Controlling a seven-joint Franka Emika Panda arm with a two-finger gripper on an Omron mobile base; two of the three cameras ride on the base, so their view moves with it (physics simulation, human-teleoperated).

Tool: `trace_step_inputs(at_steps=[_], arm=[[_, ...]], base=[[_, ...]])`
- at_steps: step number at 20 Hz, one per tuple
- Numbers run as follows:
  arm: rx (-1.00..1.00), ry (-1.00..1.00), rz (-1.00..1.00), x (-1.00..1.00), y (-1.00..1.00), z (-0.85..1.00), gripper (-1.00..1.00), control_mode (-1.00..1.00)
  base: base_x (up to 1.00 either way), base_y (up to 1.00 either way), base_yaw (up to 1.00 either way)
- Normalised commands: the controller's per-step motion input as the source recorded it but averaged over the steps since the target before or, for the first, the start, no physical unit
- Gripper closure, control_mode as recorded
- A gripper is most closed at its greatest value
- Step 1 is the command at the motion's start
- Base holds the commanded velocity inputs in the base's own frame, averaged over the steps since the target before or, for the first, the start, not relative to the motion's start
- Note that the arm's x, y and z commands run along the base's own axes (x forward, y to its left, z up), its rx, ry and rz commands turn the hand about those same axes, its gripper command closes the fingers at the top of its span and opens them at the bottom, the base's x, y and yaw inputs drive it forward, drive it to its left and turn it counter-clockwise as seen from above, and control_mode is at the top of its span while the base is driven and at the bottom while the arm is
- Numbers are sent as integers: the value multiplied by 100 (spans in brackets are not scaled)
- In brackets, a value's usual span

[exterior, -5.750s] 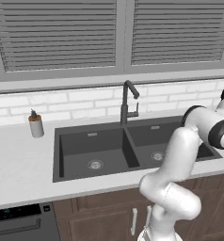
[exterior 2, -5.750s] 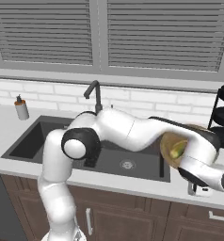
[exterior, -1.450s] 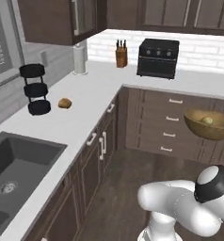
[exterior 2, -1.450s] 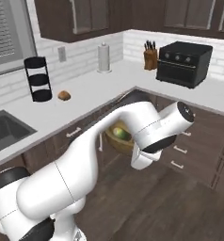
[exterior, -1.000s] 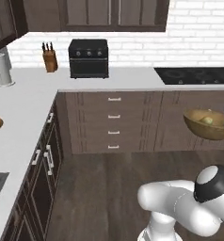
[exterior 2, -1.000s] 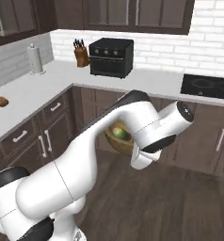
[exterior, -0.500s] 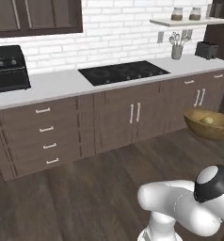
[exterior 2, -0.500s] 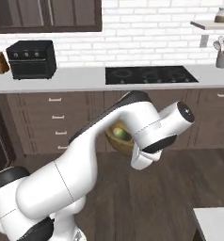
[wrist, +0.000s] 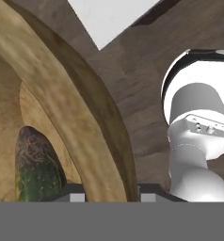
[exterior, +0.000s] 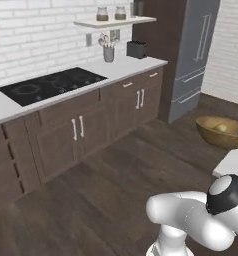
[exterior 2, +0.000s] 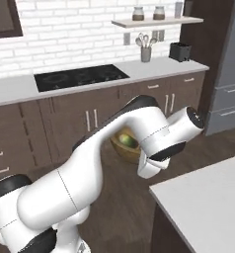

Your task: Pick the cucumber from the sink and place it in the bowl. Then pick the bowl and place it in the microwave. Then close the microwave door and press the start button.

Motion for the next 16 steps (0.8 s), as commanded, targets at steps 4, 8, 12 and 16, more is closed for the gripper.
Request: trace_step_inputs(at_steps=[4, 8, 12, 16], arm=[[0, 0, 0, 0, 0, 0, 100, 100], [0, 0, 0, 0, 0, 0, 100, 100], [0, 0, 0, 0, 0, 0, 100, 100], [0, 0, 0, 0, 0, 0, 100, 100]], base=[[0, -38, -61], [0, -41, -62], [0, -36, -64], [0, -37, -65]])
